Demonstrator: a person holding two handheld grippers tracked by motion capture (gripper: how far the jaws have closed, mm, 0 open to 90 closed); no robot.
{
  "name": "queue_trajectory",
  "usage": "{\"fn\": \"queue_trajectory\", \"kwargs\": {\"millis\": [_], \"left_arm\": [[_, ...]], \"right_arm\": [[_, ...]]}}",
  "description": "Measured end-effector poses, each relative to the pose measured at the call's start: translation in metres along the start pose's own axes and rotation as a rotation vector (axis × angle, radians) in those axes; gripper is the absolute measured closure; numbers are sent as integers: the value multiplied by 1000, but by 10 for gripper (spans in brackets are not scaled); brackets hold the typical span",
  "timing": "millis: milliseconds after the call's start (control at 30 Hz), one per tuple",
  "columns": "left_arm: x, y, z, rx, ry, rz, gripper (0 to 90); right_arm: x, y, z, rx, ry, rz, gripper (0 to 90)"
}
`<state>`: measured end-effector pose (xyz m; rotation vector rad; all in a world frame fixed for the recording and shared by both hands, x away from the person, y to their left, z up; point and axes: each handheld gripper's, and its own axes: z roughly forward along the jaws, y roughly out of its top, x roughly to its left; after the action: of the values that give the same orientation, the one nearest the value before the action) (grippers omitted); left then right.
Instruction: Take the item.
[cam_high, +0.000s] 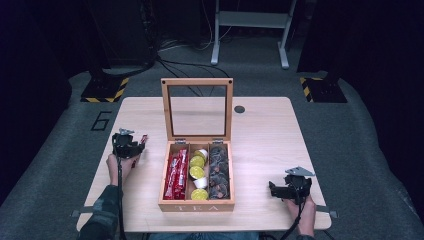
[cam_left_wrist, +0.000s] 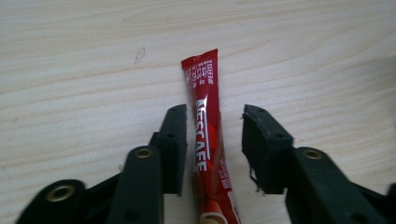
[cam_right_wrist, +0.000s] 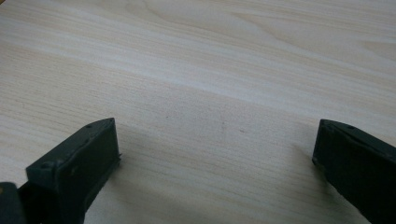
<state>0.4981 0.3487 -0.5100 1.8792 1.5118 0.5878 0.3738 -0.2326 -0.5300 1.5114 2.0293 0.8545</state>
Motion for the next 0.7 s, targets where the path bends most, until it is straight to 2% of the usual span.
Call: {"fn": "queue_trajectory", "kwargs": {"millis": [33,100,133,200,267,367,433,667,700], "left_arm": [[1,0,-1,3,-4,1,568],[2,-1,-3,-4,-11,-9,493],[2,-1,-3,-7,-18,-14,493],[3,-2,-6,-8,-27,-13,396],[3,-2,-8,-16,-37,-16,378],[3,-4,-14,-29,-44,-14,305],[3,-4,-15,-35,-44,-6,291],[3,-5,-26,-46,-57,-19,199],[3,-5,-31,-62,-56,-8,193]], "right_arm": [[0,0,0,0,0,0,0],[0,0,0,1,1,0,0],[0,0,0,1,1,0,0],[0,0,0,1,2,1,0],[0,0,0,0,2,1,0],[0,0,0,0,2,1,0],[0,0,0,-1,3,-1,0],[0,0,0,0,2,1,0],[0,0,0,1,1,0,0]]}}
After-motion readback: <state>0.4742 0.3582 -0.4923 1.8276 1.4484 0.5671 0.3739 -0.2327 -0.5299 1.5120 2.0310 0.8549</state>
